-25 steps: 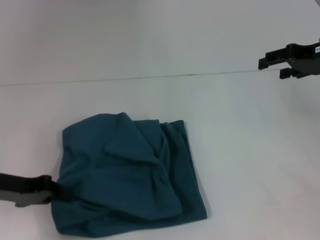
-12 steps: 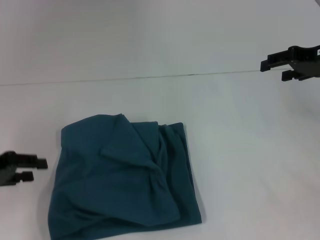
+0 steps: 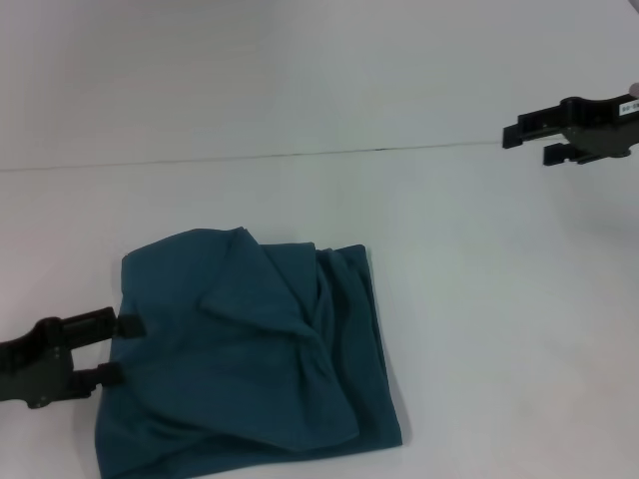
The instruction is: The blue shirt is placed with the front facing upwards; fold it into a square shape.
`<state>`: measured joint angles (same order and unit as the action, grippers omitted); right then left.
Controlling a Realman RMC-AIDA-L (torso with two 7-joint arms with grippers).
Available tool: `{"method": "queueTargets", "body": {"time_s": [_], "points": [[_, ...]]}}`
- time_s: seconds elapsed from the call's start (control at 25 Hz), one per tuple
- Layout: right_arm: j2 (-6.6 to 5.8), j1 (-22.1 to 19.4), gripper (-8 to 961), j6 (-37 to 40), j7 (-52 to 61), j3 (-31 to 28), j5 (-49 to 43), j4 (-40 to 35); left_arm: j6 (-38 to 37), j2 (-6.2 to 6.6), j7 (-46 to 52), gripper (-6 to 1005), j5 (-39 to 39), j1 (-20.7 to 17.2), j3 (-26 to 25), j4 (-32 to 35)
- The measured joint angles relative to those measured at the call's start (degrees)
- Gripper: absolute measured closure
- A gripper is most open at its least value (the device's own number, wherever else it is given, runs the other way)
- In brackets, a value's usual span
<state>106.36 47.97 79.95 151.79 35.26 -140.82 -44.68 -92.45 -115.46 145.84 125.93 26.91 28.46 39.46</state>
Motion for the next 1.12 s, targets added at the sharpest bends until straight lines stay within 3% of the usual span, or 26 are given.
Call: {"method": "queueTargets", "body": {"time_s": [0.28, 0.4, 0.72, 0.84, 0.96, 1.12], "points": [[0.07, 0.02, 197, 1.62, -0.58, -0.02, 0.72, 0.13, 4.94, -0.83, -0.4, 113, 0.33, 0.0, 4.7, -3.12], [0.08, 0.1, 197, 2.85, -0.89, 0.05, 0.74, 0.13, 3.47, -0.84, -1.22, 107, 0.01, 0.32, 6.66, -2.61], [0.88, 0.9, 199, 17.88, -12.82, 0.44, 6.8, 1.61, -12.58, 0.18, -17.1, 109, -5.26, -1.47, -2.2, 3.89], [2.09, 1.67, 200, 20.6, -14.81, 2.87, 8.17, 3.63, -12.03, 0.46, -16.49, 109, -5.0, -1.86, -2.67, 3.58], [3.92, 2.91, 200, 18.29, -13.3, 7.51, 7.03, 5.33, -9.19, 1.05, -11.68, 110, -4.98, -2.0, -2.9, 2.44], [8.13, 4.8, 201, 8.91, -7.73, 11.94, 3.15, 6.74, -8.02, 1.53, -10.22, 110, -5.5, -2.27, -7.44, 0.2]]}}
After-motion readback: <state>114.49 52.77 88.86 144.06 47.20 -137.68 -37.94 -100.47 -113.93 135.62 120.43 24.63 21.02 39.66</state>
